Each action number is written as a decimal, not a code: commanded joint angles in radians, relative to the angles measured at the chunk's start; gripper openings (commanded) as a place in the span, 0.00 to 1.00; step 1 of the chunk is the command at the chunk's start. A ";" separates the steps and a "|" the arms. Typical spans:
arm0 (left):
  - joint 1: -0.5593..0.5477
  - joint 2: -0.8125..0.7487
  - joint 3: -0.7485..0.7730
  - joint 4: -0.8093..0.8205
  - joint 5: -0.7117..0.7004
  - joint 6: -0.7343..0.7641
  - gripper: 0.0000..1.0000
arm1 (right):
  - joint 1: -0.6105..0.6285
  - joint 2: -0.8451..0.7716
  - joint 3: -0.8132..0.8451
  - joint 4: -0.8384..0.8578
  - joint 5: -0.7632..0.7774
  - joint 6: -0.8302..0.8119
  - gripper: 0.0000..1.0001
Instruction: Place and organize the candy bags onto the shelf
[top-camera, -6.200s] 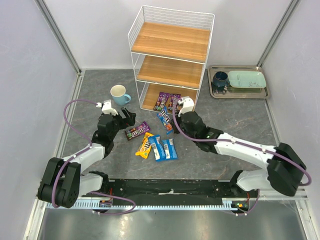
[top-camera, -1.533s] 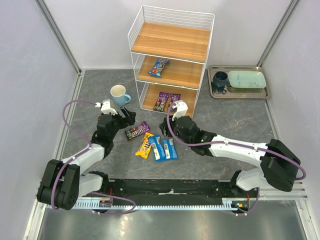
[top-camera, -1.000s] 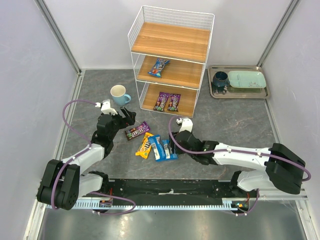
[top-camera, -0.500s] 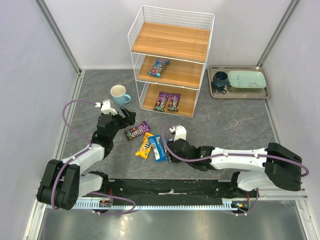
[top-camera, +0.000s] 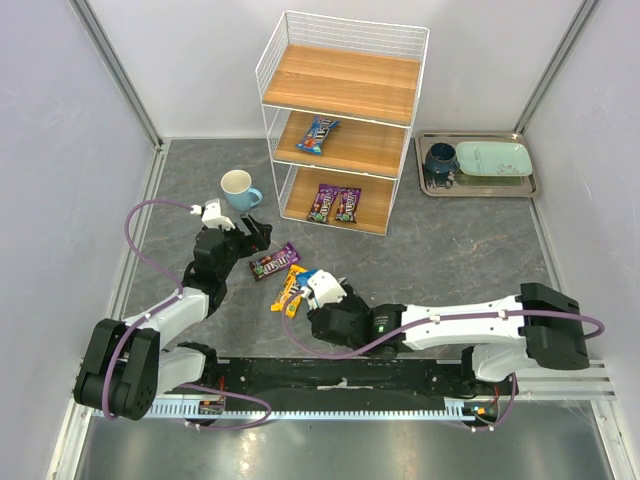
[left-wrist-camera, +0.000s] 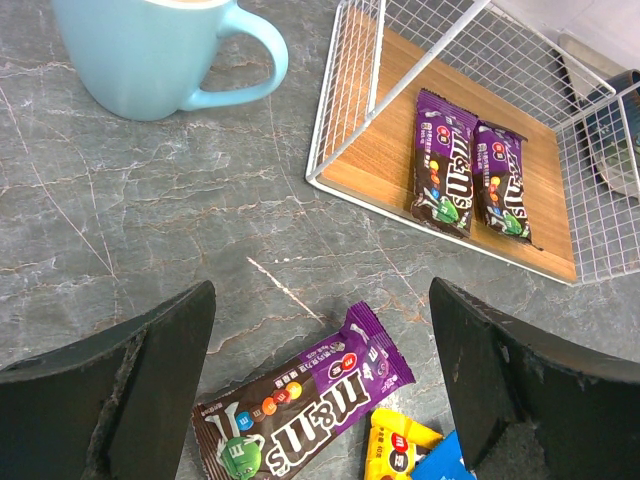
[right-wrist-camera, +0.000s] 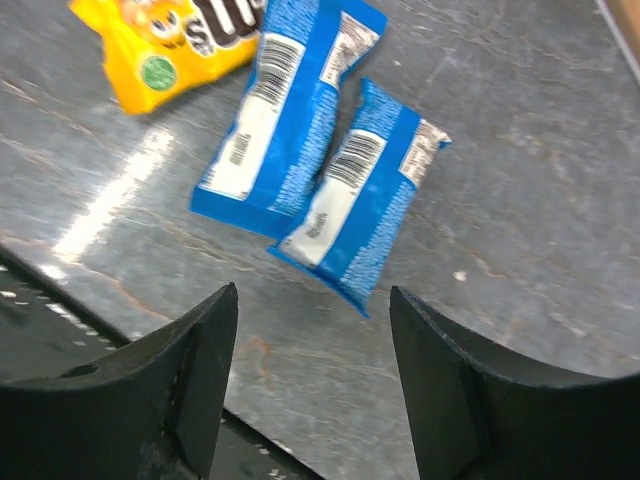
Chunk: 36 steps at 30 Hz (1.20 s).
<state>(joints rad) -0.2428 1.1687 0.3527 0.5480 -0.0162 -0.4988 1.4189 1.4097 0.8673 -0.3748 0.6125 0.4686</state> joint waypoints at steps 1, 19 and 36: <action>-0.003 -0.010 0.011 0.029 0.009 -0.018 0.94 | 0.020 0.069 0.074 -0.183 0.134 -0.114 0.70; -0.003 -0.004 0.012 0.029 0.009 -0.021 0.94 | 0.048 0.052 0.053 -0.136 -0.014 -0.245 0.69; -0.003 0.003 0.012 0.030 0.009 -0.023 0.94 | 0.046 0.253 0.134 -0.138 0.064 -0.246 0.62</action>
<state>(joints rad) -0.2428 1.1687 0.3527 0.5480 -0.0162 -0.4988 1.4616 1.6402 0.9474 -0.5171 0.6083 0.2302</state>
